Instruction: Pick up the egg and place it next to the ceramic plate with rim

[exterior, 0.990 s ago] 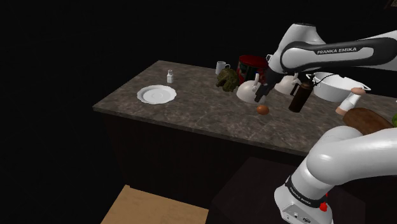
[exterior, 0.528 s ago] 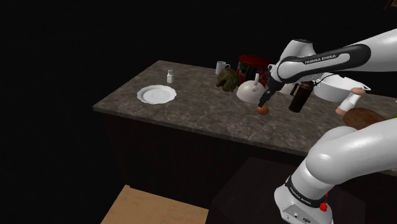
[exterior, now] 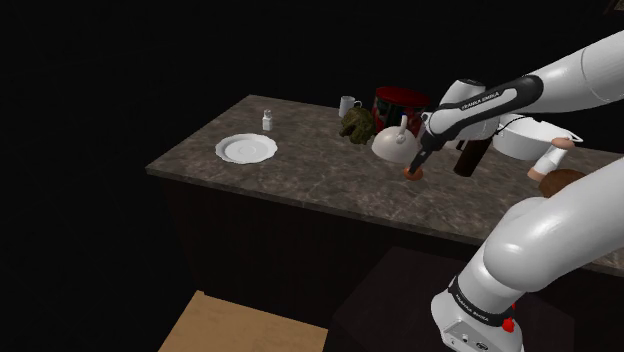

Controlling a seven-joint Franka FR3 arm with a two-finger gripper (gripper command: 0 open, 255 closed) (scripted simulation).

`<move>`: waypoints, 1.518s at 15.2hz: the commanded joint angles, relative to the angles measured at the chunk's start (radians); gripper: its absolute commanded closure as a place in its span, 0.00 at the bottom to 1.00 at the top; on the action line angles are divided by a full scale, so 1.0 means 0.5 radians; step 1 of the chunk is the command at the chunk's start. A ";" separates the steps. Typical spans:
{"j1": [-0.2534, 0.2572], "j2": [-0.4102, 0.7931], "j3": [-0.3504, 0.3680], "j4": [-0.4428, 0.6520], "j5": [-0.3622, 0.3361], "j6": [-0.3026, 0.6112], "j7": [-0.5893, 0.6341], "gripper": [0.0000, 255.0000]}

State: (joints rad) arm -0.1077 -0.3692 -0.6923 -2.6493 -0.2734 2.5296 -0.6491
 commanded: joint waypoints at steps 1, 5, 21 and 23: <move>0.027 0.061 -0.035 -0.008 0.027 0.070 -0.028 0.00; 0.091 0.181 -0.099 -0.023 0.103 0.198 -0.084 0.00; 0.090 0.180 -0.097 -0.023 0.102 0.197 -0.082 1.00; 0.077 0.153 -0.082 -0.013 0.085 0.163 -0.068 1.00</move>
State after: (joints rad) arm -0.0658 -0.2855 -0.7381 -2.6579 -0.2261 2.6198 -0.6880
